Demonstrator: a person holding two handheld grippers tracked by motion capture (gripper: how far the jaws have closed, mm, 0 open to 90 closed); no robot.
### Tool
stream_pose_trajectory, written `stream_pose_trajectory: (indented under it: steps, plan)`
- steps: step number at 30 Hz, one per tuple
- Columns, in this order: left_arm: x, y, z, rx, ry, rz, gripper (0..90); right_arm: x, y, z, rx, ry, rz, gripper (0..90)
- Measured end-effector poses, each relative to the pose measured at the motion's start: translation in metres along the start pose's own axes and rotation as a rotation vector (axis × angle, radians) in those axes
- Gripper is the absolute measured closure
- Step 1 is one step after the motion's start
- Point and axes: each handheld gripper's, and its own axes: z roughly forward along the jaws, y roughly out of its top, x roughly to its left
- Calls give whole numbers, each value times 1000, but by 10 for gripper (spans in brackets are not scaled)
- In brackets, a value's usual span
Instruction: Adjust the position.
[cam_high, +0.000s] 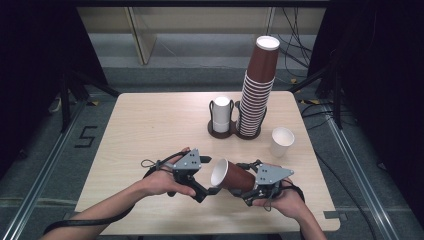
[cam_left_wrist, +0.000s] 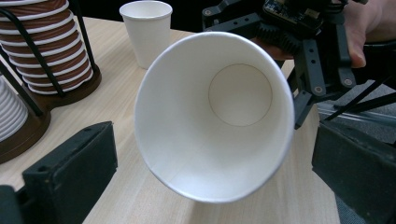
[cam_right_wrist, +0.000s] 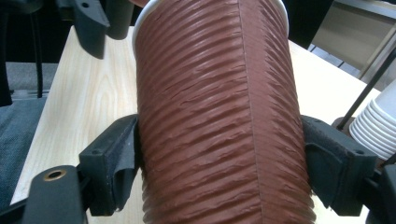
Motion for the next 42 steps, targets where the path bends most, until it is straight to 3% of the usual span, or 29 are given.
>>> stream_pose_trajectory:
  steps: [4, 11, 13, 15, 17, 27, 28, 31, 33, 42]
  plan:
    - [2, 2, 2, 5, -16, 10, 0, 4, -1, 0, 0, 13, 18, 198]
    - [4, 2, 4, 15, -59, 29, 0, 5, 0, 1, -5, 32, -24, 198]
    - [3, 3, 4, 21, -56, 35, 0, 7, 0, 2, -4, 46, -2, 199]
    - [4, 3, 4, 24, -61, 49, 0, 6, 1, 2, -8, 51, -29, 198]
    - [3, 4, 4, 30, -69, 50, 0, 9, 0, 3, -12, 51, -7, 199]
    - [2, -2, 9, 48, -122, 62, 0, 9, 1, 3, -15, 70, -28, 199]
    - [2, -3, 8, 54, -113, 65, 0, 8, 2, 3, -22, 65, -47, 199]
    - [3, -4, 10, 64, -120, 57, 3, 10, 2, 4, -20, 80, -27, 199]
    - [4, -4, 11, 65, -126, 57, 10, 9, 3, 4, -29, 75, -50, 199]
    - [3, -2, 14, 56, -143, 63, 45, 11, 3, 4, -26, 87, -43, 199]
